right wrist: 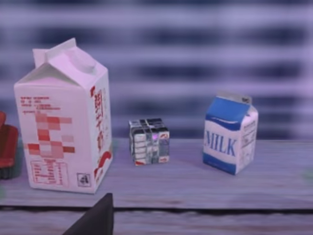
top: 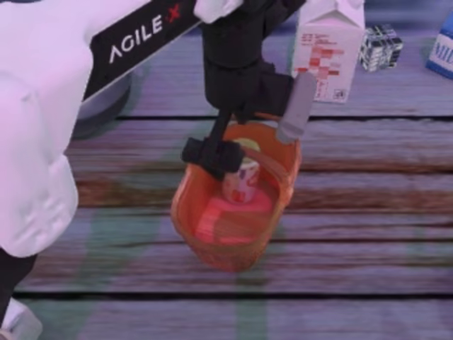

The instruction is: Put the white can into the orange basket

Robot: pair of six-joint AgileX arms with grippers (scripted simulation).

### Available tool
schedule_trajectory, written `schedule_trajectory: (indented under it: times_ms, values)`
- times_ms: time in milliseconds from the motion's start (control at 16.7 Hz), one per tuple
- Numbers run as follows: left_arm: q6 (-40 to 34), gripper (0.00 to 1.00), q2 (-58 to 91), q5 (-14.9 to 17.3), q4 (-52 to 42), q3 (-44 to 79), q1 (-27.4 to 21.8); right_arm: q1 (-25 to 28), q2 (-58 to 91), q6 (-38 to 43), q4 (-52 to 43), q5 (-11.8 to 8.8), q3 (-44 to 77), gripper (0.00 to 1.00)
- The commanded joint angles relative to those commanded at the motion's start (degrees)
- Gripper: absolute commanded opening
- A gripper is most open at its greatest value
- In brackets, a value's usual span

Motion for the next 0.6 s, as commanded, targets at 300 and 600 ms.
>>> schedule_trajectory:
  times_ms: [300,600]
  values:
    - [0.0,1.0,-0.1,0.0,0.3,-0.4,0.2,0.0,0.0,0.0,0.0,0.0,0.0,1.0]
    - [0.0,1.0,-0.8,0.0,4.6,-5.4,0.0,0.0,0.0,0.0,0.0,0.0,0.0,1.0]
